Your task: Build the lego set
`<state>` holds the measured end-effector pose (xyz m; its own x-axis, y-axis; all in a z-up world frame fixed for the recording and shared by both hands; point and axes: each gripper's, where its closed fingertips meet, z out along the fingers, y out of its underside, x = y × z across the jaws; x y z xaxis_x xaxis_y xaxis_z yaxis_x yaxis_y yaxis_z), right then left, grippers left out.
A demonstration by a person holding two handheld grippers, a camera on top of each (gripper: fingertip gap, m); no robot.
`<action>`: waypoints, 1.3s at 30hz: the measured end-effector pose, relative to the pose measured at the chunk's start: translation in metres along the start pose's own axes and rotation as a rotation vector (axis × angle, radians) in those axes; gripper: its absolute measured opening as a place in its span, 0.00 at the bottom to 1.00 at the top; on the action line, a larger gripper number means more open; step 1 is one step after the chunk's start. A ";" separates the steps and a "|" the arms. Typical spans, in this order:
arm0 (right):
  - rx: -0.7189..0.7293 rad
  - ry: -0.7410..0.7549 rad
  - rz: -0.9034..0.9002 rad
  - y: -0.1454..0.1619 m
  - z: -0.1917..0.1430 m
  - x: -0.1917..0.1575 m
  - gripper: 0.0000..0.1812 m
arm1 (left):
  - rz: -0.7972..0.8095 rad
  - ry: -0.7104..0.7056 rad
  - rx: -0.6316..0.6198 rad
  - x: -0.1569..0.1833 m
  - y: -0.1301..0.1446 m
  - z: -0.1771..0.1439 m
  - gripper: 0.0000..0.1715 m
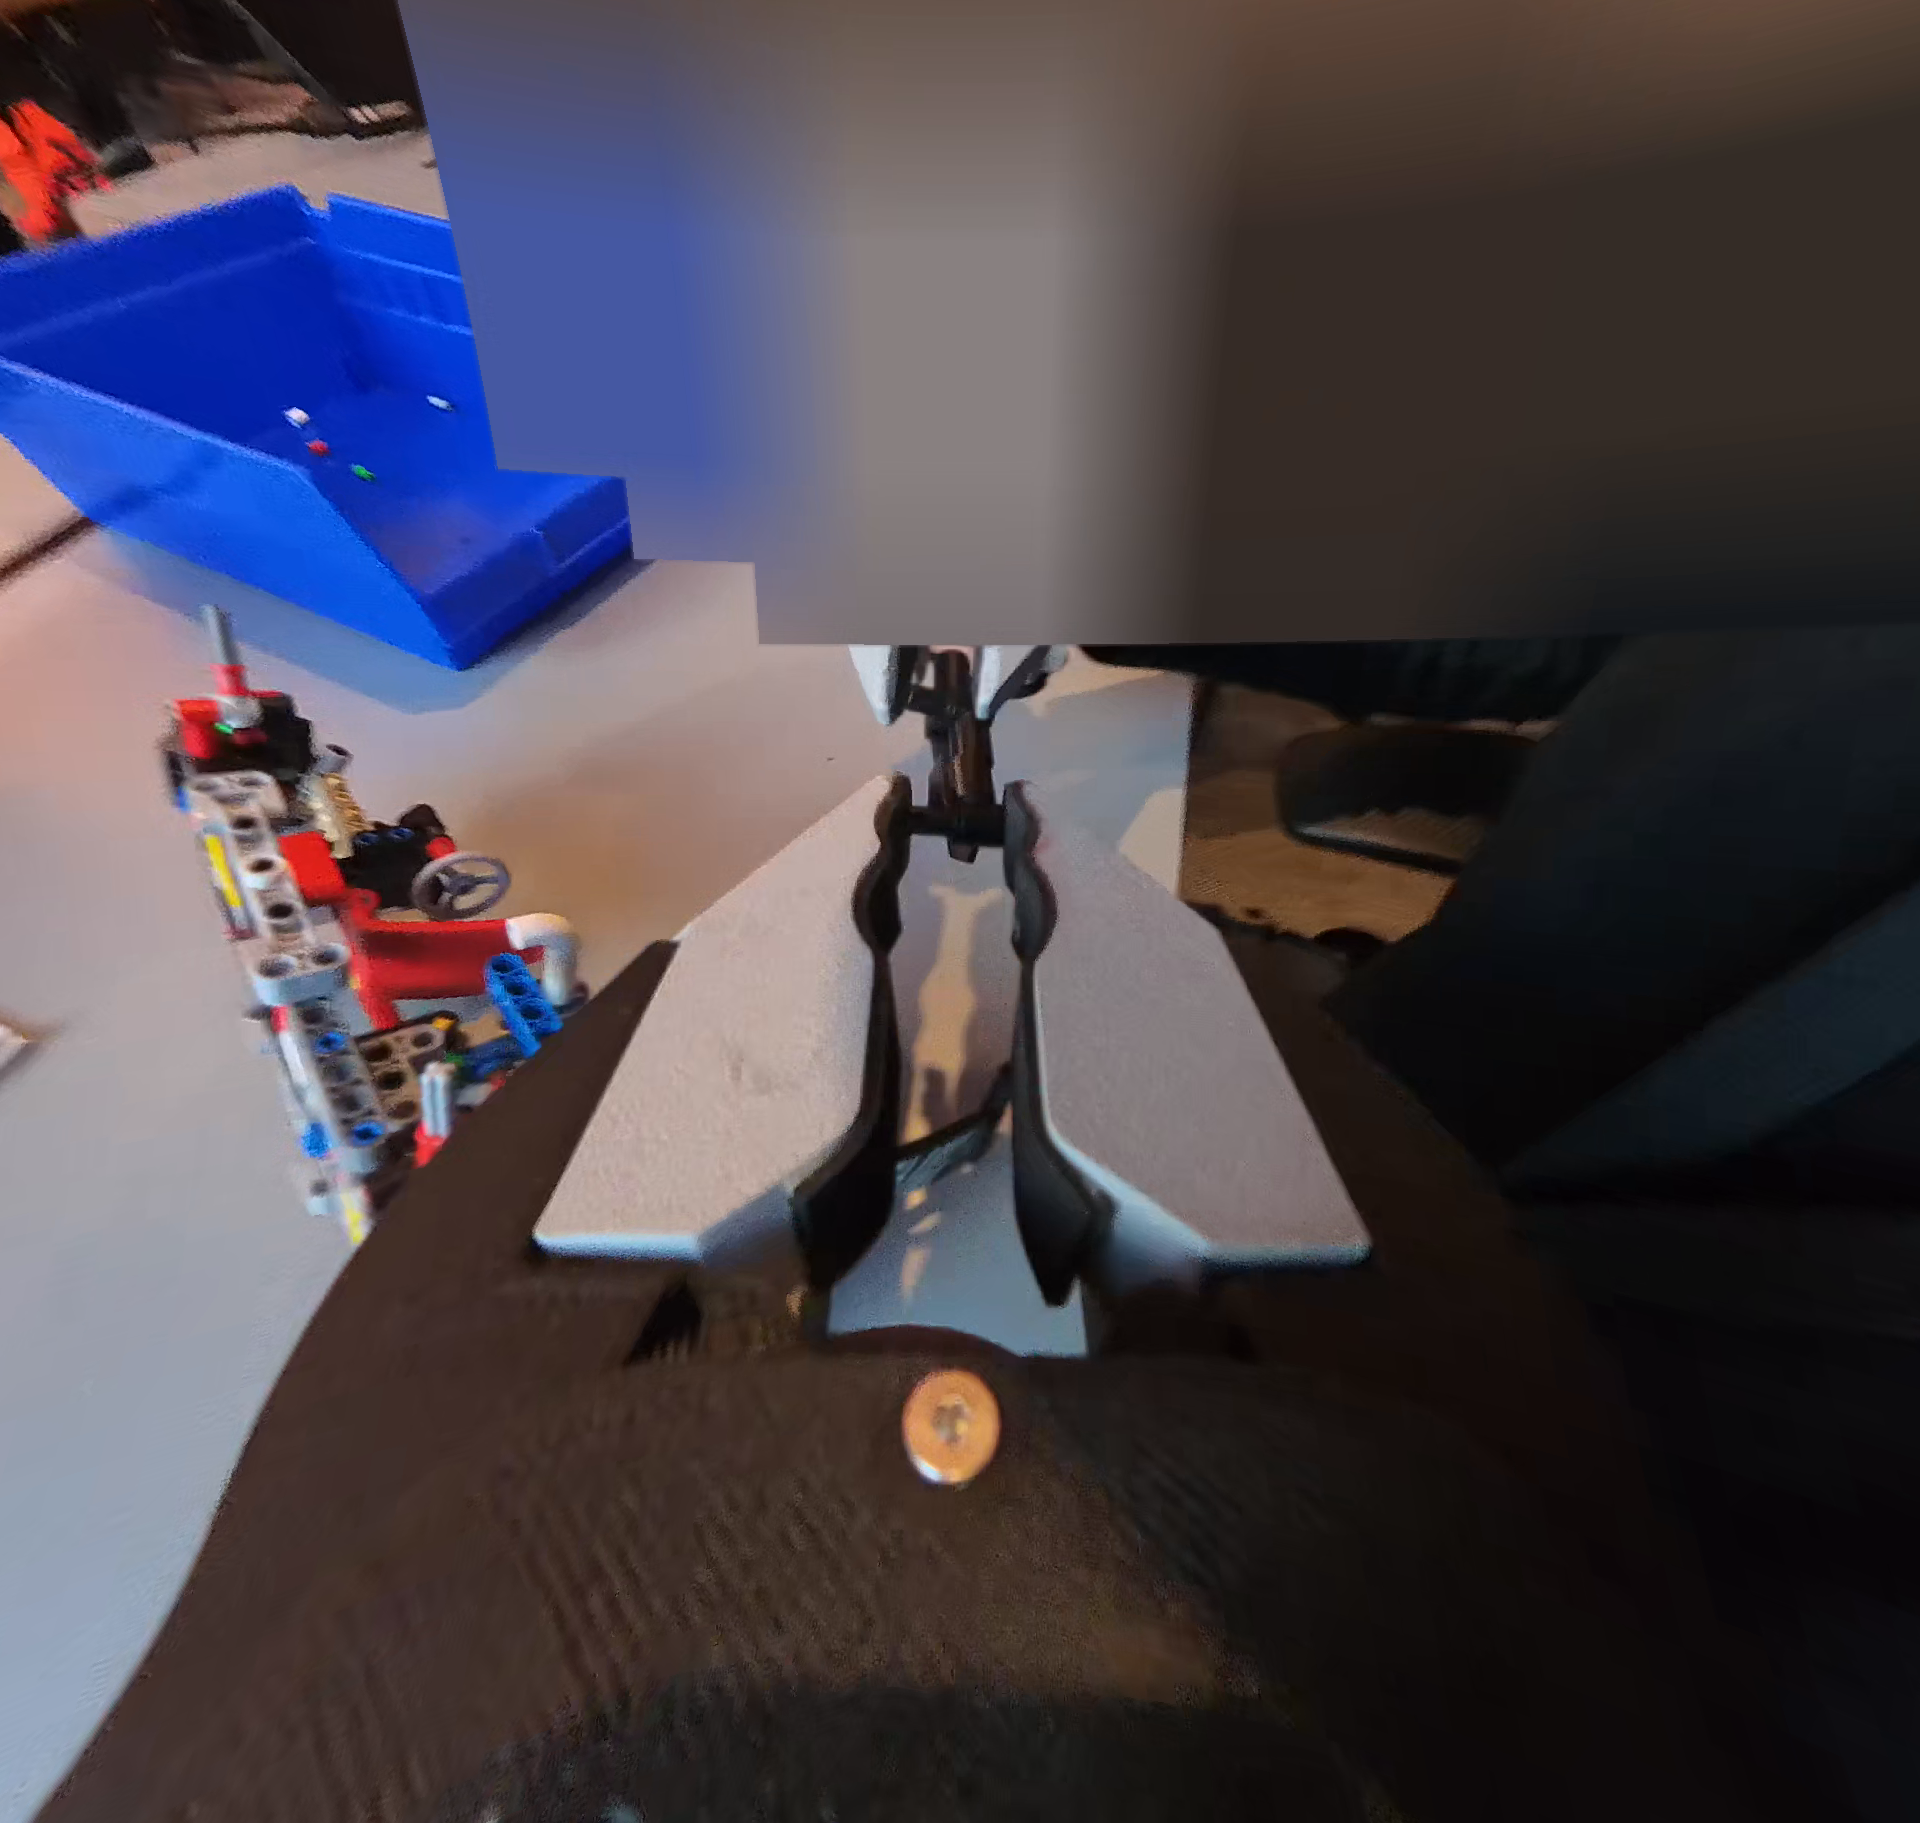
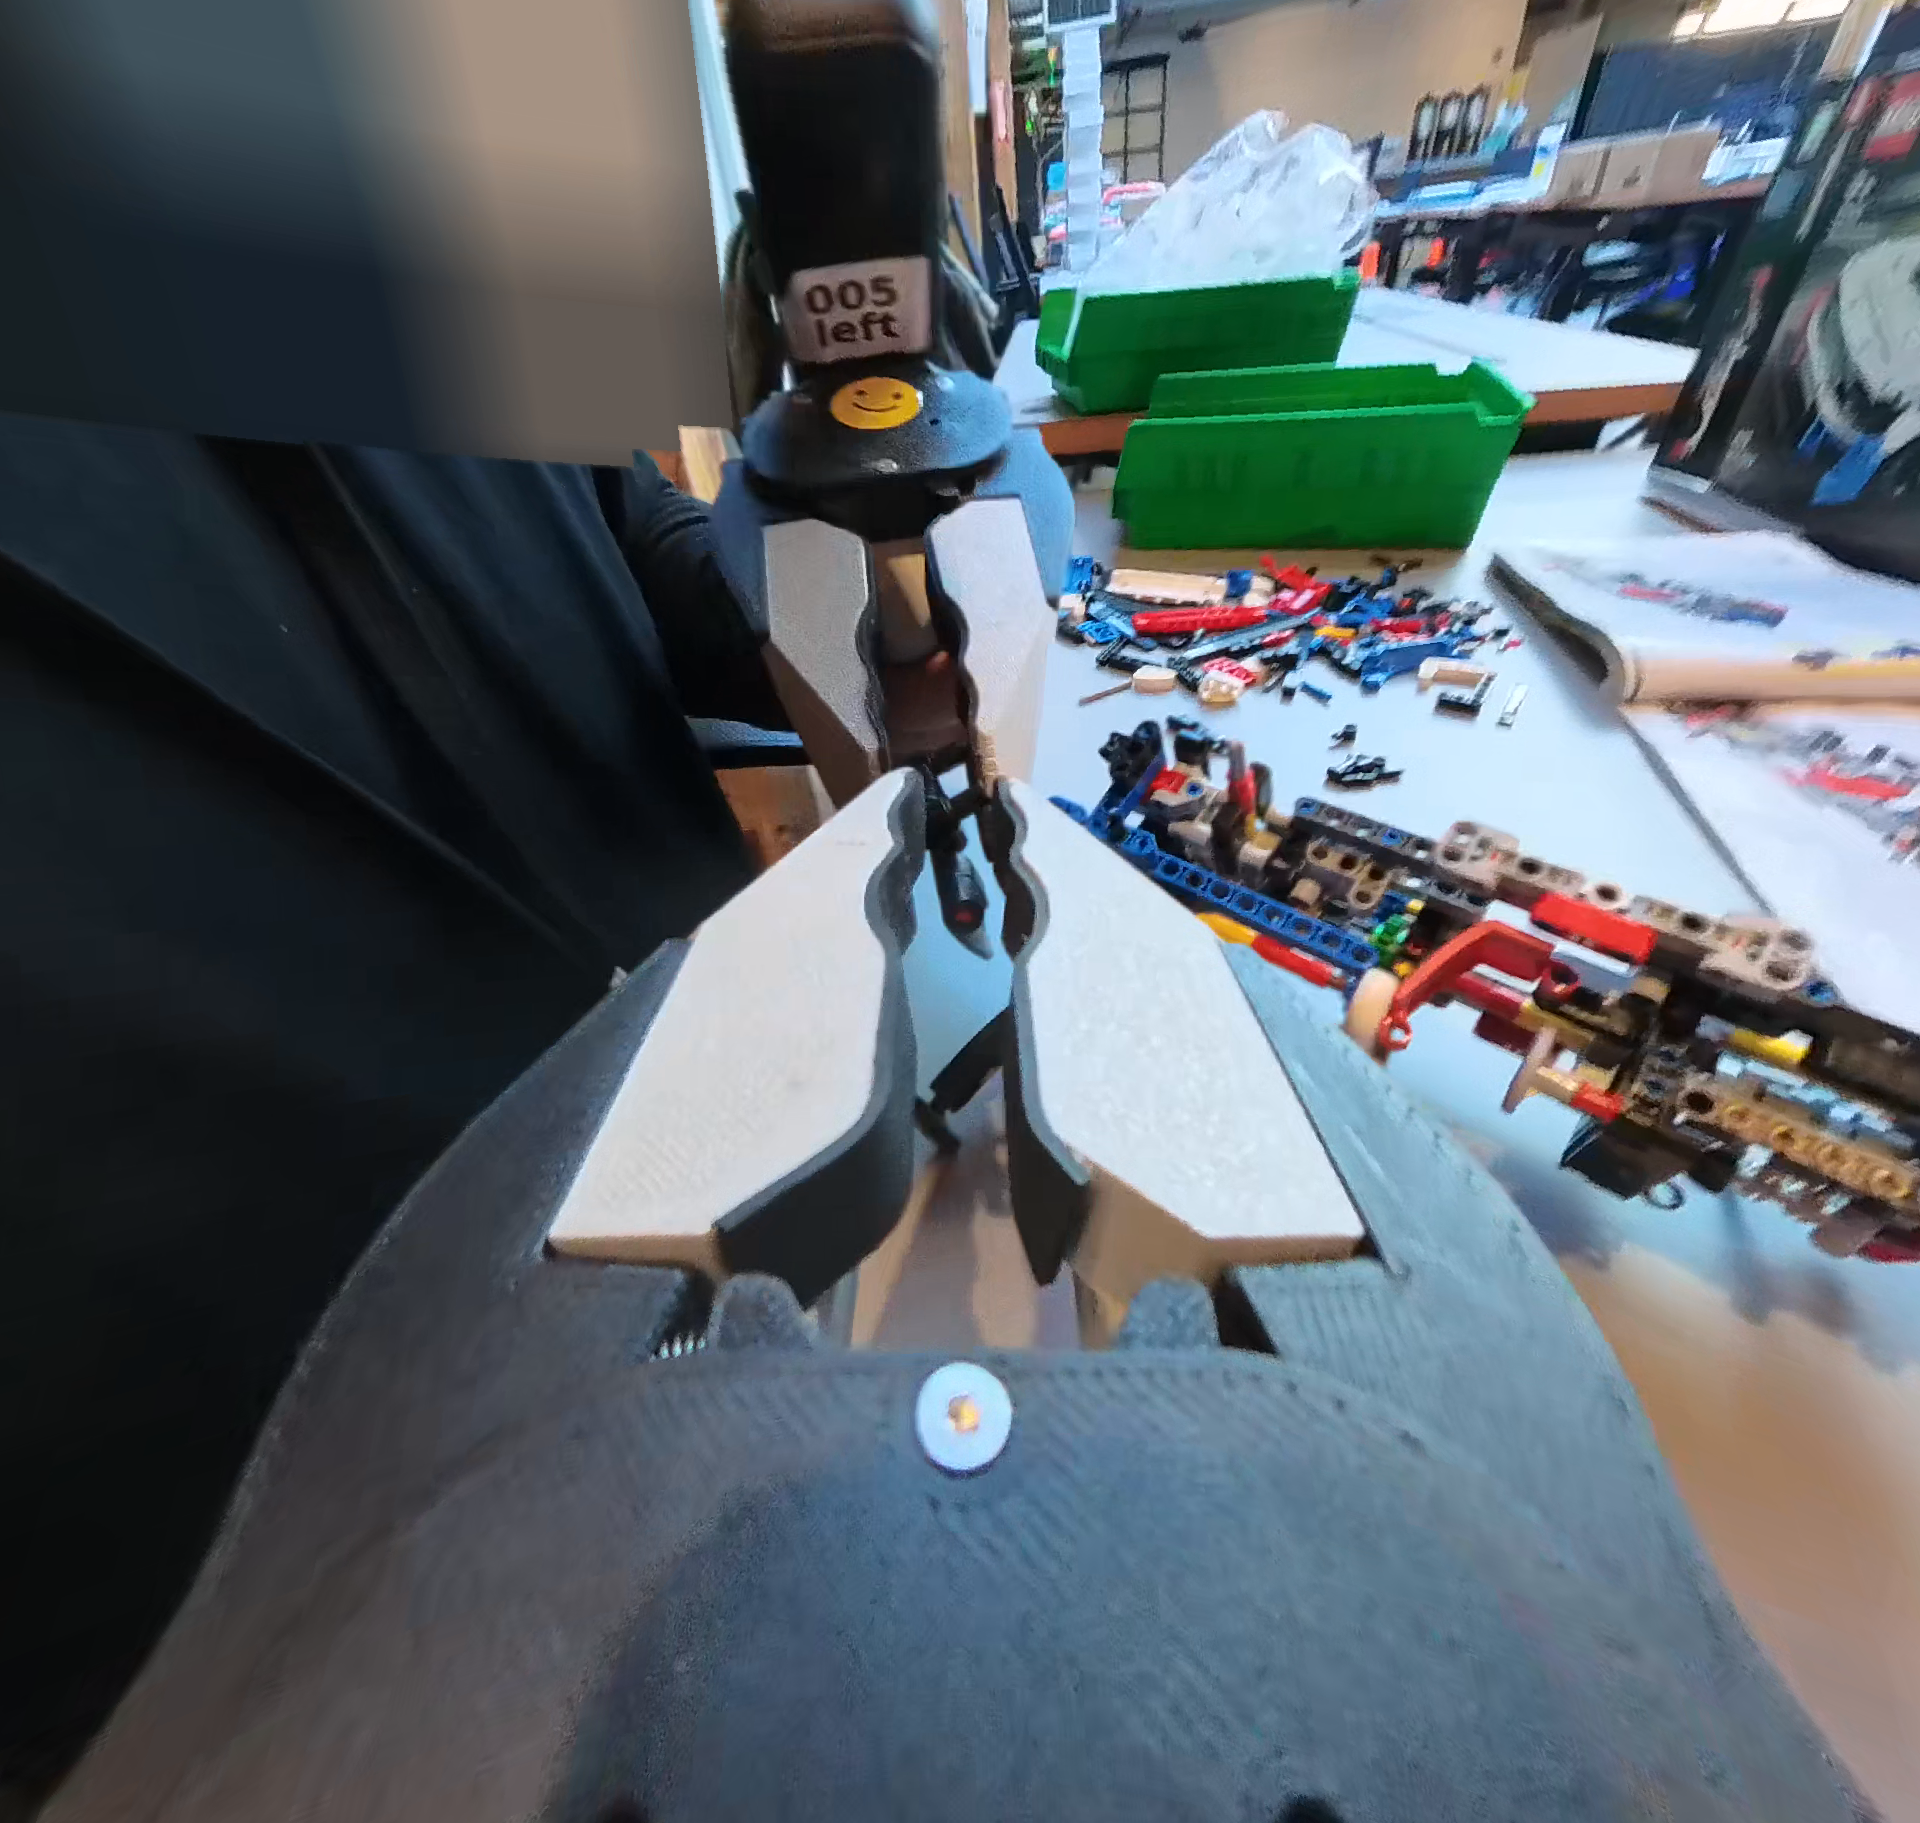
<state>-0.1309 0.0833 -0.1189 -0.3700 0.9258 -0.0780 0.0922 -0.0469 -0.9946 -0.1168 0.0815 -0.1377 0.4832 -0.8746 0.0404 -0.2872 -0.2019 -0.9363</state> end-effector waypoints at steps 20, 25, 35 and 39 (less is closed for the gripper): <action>-0.340 0.223 -0.474 0.011 0.003 0.003 0.11 | -0.518 0.300 0.036 0.007 0.001 -0.004 0.09; -0.416 0.285 -0.581 0.015 0.006 0.008 0.11 | -0.626 0.323 0.067 0.002 0.000 -0.008 0.09; -0.224 0.163 -0.208 0.016 -0.002 0.005 0.03 | -0.607 0.298 0.086 -0.001 0.000 -0.012 0.09; -0.114 0.006 0.077 0.017 0.002 0.002 0.02 | -0.598 0.289 0.132 -0.002 -0.002 -0.016 0.09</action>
<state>-0.1321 0.0838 -0.1361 -0.3521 0.9233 -0.1532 0.2245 -0.0756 -0.9715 -0.1304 0.0763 -0.1302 0.2817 -0.7154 0.6394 0.0732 -0.6485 -0.7577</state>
